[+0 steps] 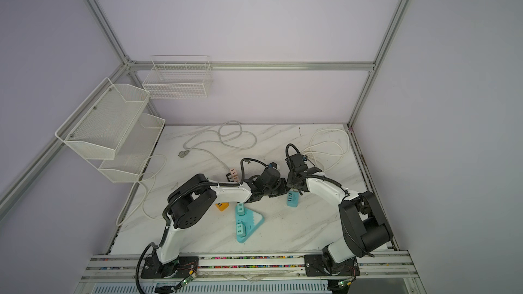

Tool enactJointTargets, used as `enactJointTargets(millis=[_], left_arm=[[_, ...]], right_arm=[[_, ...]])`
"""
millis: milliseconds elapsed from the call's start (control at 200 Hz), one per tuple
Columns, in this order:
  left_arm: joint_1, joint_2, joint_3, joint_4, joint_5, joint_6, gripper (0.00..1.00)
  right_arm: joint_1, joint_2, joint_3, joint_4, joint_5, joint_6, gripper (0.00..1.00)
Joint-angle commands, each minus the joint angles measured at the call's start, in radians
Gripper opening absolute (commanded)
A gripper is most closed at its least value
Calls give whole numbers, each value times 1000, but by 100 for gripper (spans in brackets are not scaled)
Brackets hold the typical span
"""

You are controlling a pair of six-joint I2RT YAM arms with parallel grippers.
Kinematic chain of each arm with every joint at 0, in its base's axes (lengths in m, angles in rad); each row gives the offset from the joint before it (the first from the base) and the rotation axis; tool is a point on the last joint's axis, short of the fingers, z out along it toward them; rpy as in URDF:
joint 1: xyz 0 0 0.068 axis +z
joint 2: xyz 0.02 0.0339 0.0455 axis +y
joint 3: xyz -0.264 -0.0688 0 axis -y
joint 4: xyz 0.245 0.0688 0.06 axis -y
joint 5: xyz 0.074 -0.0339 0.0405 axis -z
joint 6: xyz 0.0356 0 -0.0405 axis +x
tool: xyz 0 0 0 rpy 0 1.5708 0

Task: Pull the plug off the socket

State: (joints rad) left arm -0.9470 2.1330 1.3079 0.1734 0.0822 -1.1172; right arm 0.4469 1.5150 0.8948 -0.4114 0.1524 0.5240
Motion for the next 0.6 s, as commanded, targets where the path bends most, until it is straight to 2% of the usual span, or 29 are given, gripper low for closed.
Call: enactJointTargets(millis=[0, 315, 595], left_arm=[[-53, -7, -66, -35, -42, -24, 15], [-56, 5, -48, -19, -32, -34, 15], [-67, 25, -30, -18, -5, -22, 16]], right_arm=[[41, 77, -21, 79, -76, 39, 42], [41, 49, -21, -3, 1, 42, 38], [41, 29, -44, -15, -34, 40, 34]])
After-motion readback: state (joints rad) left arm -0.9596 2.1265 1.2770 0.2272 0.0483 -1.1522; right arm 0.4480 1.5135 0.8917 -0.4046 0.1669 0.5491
